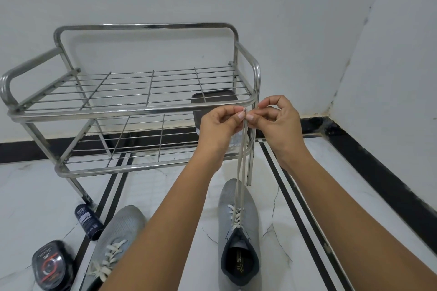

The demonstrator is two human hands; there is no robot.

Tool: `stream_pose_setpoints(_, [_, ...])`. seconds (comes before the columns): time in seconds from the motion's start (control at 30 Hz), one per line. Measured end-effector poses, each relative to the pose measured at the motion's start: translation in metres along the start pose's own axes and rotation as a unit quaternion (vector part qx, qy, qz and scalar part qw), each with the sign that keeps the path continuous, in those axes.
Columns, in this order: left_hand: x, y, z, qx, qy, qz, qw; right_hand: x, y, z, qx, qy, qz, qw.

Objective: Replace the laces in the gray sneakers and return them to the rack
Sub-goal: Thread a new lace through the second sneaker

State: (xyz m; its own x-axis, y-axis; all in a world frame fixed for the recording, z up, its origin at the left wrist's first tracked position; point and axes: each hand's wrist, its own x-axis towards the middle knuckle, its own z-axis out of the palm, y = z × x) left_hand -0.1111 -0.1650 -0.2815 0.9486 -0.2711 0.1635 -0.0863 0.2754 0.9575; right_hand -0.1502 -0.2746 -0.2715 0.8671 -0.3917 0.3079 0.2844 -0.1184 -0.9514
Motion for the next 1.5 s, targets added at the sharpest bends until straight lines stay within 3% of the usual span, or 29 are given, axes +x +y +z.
stream_pose_setpoints(1.17, [0.000, 0.002, 0.000, 0.008, -0.001, -0.005, 1.000, 0.002, 0.005, -0.001, 0.001, 0.003, 0.005, 1.000])
stream_pose_setpoints(1.33, [-0.005, -0.010, -0.009, 0.048, 0.001, -0.002, 0.999, -0.001, 0.017, -0.007, -0.071, -0.010, -0.018, 0.997])
stream_pose_setpoints(1.5, [-0.026, -0.051, -0.042, 0.151, 0.048, -0.038, 0.987, -0.022, 0.067, -0.023, -0.314, -0.093, -0.011, 0.945])
